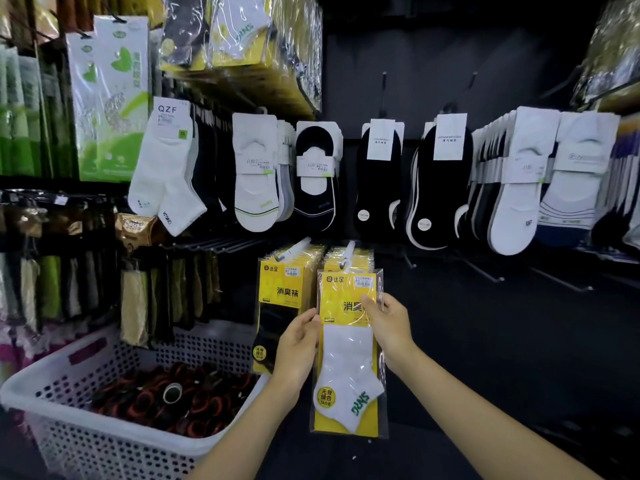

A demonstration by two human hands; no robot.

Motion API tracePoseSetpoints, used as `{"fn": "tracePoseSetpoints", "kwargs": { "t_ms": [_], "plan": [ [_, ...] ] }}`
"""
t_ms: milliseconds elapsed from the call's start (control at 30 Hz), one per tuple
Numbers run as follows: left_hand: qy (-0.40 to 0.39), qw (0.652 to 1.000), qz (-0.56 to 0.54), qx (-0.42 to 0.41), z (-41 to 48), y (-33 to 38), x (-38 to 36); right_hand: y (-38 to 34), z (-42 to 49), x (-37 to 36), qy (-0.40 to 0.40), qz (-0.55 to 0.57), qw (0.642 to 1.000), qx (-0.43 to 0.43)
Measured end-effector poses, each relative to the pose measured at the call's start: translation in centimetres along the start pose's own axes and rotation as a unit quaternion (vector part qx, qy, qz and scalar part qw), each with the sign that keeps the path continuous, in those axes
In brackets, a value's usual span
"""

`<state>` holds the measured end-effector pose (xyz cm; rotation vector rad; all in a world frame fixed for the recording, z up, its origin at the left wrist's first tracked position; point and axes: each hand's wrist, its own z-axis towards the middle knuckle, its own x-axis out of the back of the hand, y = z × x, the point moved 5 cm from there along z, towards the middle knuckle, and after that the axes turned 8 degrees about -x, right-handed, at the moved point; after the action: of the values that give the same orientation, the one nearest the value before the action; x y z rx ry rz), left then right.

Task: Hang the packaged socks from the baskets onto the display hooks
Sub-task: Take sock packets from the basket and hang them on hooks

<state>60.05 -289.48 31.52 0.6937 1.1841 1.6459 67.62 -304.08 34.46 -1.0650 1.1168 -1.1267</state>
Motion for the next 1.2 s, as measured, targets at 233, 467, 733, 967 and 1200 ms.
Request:
{"fn": "tracePoseSetpoints", "kwargs": {
  "t_ms": [233, 467, 733, 967, 1200],
  "plan": [
    [0.012, 1.0, 0.011, 0.004, 2.1, -1.6, 0.0, 1.1, 2.1, -1.2, 0.005, -0.009, 1.0, 0.008],
    [0.05, 0.996, 0.022, -0.067, 4.1, -1.9, -0.7, 2.0, 2.2, -0.9, 0.003, 0.047, 0.998, 0.05],
    [0.045, 0.995, 0.025, -0.089, 5.1, -2.9, -1.1, 2.6, 4.6, -1.6, 0.036, -0.005, 0.999, 0.001],
    [-0.05, 0.987, 0.154, 0.011, 8.2, -5.0, -2.3, 4.0, 7.3, -0.6, 0.143, -0.019, 0.987, -0.065],
    [-0.078, 0.975, 0.203, 0.041, 1.9, -10.6, 1.1, 9.0, 1.1, 4.1, 0.061, -0.11, 0.991, -0.043]
  ]
}}
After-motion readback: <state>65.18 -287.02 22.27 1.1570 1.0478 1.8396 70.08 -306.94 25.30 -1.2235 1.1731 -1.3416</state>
